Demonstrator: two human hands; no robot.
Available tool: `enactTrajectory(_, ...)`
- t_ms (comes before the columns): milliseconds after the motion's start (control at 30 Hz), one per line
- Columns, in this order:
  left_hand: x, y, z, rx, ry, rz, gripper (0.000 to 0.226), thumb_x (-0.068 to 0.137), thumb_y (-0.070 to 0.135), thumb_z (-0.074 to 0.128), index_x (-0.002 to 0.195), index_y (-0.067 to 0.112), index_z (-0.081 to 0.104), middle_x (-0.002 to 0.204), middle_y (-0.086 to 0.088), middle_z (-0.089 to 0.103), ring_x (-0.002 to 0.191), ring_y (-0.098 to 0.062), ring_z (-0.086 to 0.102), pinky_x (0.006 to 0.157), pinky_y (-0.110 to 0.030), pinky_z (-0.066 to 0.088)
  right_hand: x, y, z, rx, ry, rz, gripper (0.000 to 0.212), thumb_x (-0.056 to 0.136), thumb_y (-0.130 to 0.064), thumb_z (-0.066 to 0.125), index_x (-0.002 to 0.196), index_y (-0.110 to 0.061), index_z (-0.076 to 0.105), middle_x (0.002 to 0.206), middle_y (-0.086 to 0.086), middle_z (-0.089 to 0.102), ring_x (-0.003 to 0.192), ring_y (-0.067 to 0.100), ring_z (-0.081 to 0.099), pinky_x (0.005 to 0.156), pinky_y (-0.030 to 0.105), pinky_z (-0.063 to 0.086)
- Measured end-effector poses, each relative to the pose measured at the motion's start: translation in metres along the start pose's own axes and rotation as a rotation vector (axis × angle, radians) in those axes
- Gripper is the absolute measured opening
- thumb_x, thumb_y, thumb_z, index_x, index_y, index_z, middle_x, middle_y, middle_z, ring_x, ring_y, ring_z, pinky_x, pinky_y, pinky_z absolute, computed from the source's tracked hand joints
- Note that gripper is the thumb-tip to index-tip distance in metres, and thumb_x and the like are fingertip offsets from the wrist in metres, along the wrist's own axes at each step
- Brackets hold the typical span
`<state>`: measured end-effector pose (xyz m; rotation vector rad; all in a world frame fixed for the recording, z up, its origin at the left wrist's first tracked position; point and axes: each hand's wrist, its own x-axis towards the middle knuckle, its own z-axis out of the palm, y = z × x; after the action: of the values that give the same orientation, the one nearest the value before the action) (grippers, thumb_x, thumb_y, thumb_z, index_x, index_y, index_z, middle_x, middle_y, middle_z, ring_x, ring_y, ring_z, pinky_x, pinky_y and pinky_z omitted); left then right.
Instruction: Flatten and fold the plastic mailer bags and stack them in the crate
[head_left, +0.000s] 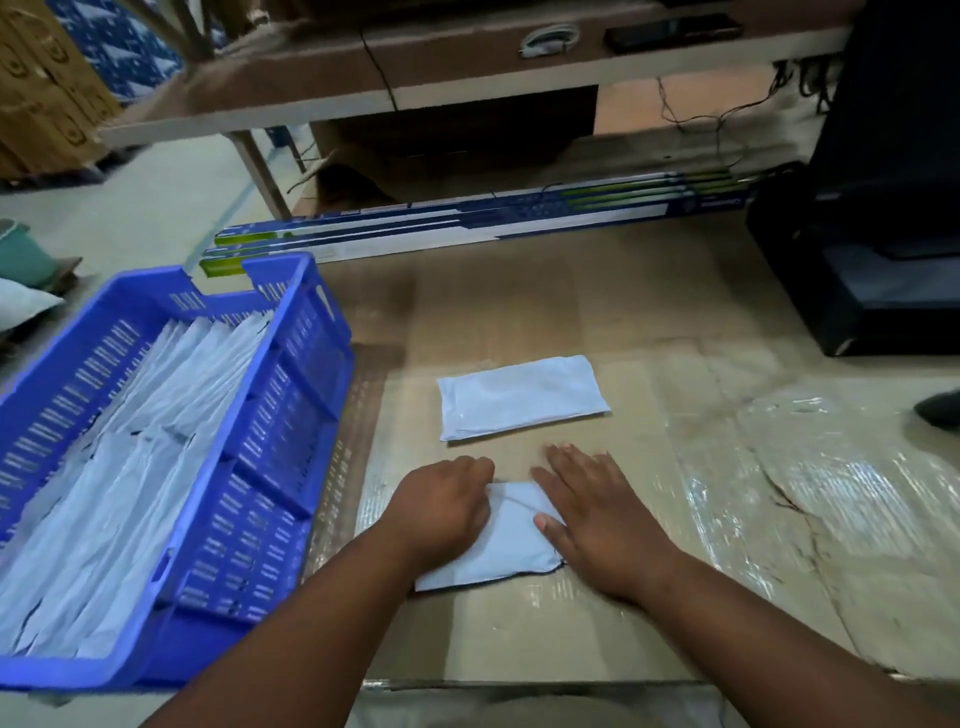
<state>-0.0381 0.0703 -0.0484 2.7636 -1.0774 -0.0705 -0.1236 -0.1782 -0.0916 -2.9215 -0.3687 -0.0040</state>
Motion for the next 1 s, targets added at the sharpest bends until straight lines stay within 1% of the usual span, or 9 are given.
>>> enactTrajectory(167,-0.002,-0.015,0.010,0.134,0.095,0.075,0.015,0.098,0.038,0.052,0.104,0.025,0.057,0.089,0.002,0.061,0.072,-0.028,0.060,0.055,-0.039,0.046,0.005,0.022,-0.008,-0.062,-0.106,-0.094,0.067,0.109,-0.061,0.018,0.168,-0.031,0.015,0.178,0.000,0.002,0.163,0.024,0.003,0.129,0.058,0.002)
enactTrajectory(267,0.000,-0.020,0.004,0.202,0.130,-0.019,0.013,0.098,0.035,0.058,0.098,0.022,0.059,0.092,0.001,0.057,0.078,-0.029,0.057,0.060,-0.043,0.049,0.004,0.027,-0.006,-0.051,-0.092,-0.117,0.069,0.108,-0.063,0.015,0.169,-0.030,0.008,0.177,0.001,-0.003,0.163,0.024,-0.004,0.127,0.059,-0.001)
enactTrajectory(333,-0.007,-0.019,-0.002,0.246,0.176,-0.078,0.013,0.098,0.030,0.059,0.099,0.018,0.062,0.097,-0.002,0.055,0.086,-0.028,0.052,0.072,-0.048,0.050,0.003,0.028,-0.005,-0.052,-0.072,-0.128,0.070,0.108,-0.064,0.014,0.169,-0.030,0.010,0.177,0.003,0.000,0.164,0.024,-0.002,0.126,0.059,-0.001)
enactTrajectory(433,-0.032,0.000,-0.005,0.214,0.241,-0.112,0.034,0.105,0.034,0.054,0.127,0.011,0.066,0.131,-0.007,0.060,0.120,-0.030,0.055,0.104,-0.049,0.047,0.005,0.028,-0.004,-0.046,-0.078,-0.134,0.071,0.108,-0.065,0.013,0.169,-0.030,0.009,0.177,0.003,-0.003,0.163,0.025,-0.004,0.127,0.061,-0.001)
enactTrajectory(500,-0.050,0.021,0.000,0.127,0.255,-0.119,0.053,0.109,0.039,0.049,0.151,0.009,0.054,0.160,-0.010,0.047,0.150,-0.028,0.042,0.125,-0.045,0.031,0.006,0.029,-0.002,-0.040,-0.076,-0.139,0.072,0.107,-0.066,0.013,0.169,-0.030,0.010,0.177,0.003,-0.003,0.163,0.024,-0.005,0.127,0.061,-0.001)
enactTrajectory(567,-0.063,0.034,0.010,0.067,0.216,-0.117,0.065,0.110,0.043,0.045,0.165,0.009,0.033,0.174,-0.010,0.024,0.163,-0.024,0.019,0.132,-0.041,0.015,0.005,0.029,-0.001,-0.048,-0.062,-0.134,0.072,0.107,-0.066,0.014,0.169,-0.030,0.013,0.177,0.002,0.000,0.164,0.024,-0.002,0.127,0.062,0.000)
enactTrajectory(767,-0.072,0.021,0.042,0.123,-0.079,-0.288,0.082,0.107,0.065,0.016,0.169,0.017,-0.010,0.175,-0.001,-0.022,0.161,-0.016,-0.021,0.133,-0.044,-0.003,0.002,0.015,-0.011,-0.112,-0.014,-0.077,0.071,0.107,-0.059,0.020,0.165,-0.020,0.031,0.176,0.007,0.015,0.163,0.027,0.006,0.125,0.068,0.007)
enactTrajectory(900,-0.069,0.019,0.047,0.108,-0.046,-0.264,0.078,0.107,0.053,0.025,0.169,0.009,0.011,0.177,-0.012,-0.003,0.165,-0.026,-0.003,0.131,-0.048,0.006,0.008,-0.035,-0.034,-0.159,0.140,-0.170,0.065,0.104,-0.046,0.032,0.156,-0.009,0.048,0.169,0.015,0.034,0.159,0.030,0.027,0.123,0.064,0.016)
enactTrajectory(1000,-0.070,0.018,0.047,0.073,0.002,-0.231,0.076,0.101,0.045,0.034,0.164,0.002,0.031,0.174,-0.021,0.018,0.162,-0.036,0.016,0.127,-0.053,0.017,0.017,-0.081,-0.023,-0.143,0.058,-0.242,0.068,0.106,-0.050,0.031,0.155,-0.006,0.047,0.166,0.015,0.038,0.158,0.028,0.030,0.125,0.059,0.010)
